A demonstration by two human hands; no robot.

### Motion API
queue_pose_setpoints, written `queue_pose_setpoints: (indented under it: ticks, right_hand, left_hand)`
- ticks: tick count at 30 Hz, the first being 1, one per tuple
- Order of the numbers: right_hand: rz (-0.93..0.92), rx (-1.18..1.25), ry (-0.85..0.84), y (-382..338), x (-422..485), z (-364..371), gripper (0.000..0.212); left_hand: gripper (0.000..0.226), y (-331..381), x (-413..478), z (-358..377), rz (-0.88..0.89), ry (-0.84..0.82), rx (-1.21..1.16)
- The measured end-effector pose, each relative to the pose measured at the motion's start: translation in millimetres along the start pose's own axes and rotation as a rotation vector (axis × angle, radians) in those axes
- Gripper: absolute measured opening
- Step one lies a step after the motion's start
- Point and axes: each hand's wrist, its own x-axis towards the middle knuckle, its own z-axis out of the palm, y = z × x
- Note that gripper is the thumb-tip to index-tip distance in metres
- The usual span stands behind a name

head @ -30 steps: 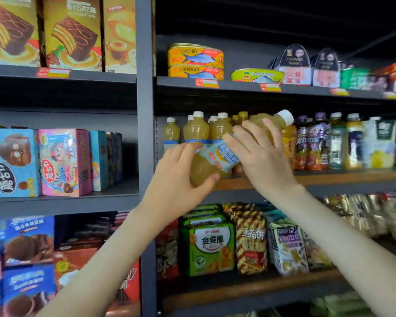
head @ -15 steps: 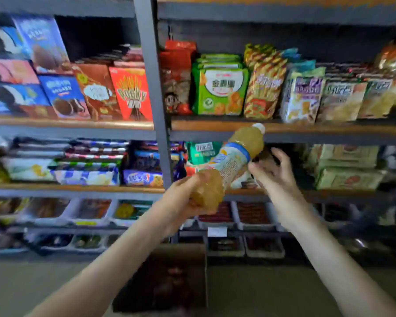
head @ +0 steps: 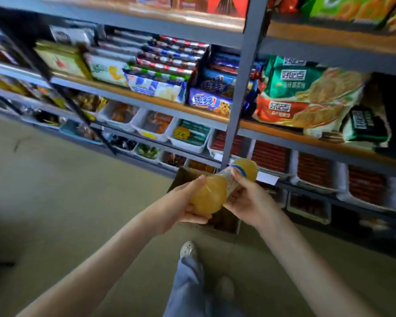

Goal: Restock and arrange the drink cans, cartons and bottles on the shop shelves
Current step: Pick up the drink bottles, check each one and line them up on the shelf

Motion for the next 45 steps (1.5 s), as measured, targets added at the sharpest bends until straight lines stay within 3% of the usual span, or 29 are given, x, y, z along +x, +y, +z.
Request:
queue_pose_setpoints:
  ticks: [3, 8, 14, 17, 20, 25, 27, 30, 36, 41, 45]
  right_hand:
    - [0.041, -0.085, 0.060, 13.4, 30.3, 9.8, 0.026]
    - [-0.014, -0.301, 0.155, 34.5, 100.5, 10.7, 0.028]
    - [-0.258, -0.856, 0.292, 58.4, 202.0, -13.6, 0.058]
    - [-0.264, -1.215, 0.266, 67.6, 264.2, -45.5, 0.073]
    - [-0.290, -1.512, 0.210, 84.9, 339.5, -106.4, 0.073]
    - [-0.167, -1.898, 0.208, 122.1, 447.0, -166.5, 0.074]
    - [-0.096, -1.968, 0.226, 141.1, 497.2, -193.6, 0.075]
    - [-0.097, -2.087, 0.179, 173.3, 575.0, -235.7, 0.070]
    - [-0.134, -2.275, 0.124, 229.9, 680.7, -282.0, 0.067]
    - [-0.212, -2.342, 0.132, 238.9, 658.6, -249.6, 0.073]
    - [-0.486, -2.205, 0.121, 193.2, 558.7, -170.9, 0.072]
  left_hand:
    - [0.014, -14.4, 9.3, -31.0, 0.069, 0.103, 0.095]
    - [0.018, -47.2, 55.0, -97.1, 0.108, 0.201, 0.310]
    - [0.032, -97.2, 140.9, -175.5, 0.015, 0.337, 0.614]
    - [0.042, -122.7, 189.0, -196.2, 0.003, 0.334, 0.816]
    - [0.053, -156.5, 244.5, -210.5, 0.022, 0.337, 1.012]
    - [0.062, -223.7, 354.2, -223.4, 0.077, 0.315, 1.287]
    - [0.072, -250.6, 400.2, -229.3, 0.243, 0.363, 1.410]
    - [0.082, -294.2, 467.8, -246.0, 0.319, 0.427, 1.575]
    - [0.055, -333.6, 516.9, -255.3, 0.476, 0.710, 1.792]
    - [0.056, -331.5, 504.8, -250.0, 0.472, 0.706, 1.798]
    - [0.066, -279.0, 449.6, -218.6, 0.357, 0.667, 1.685]
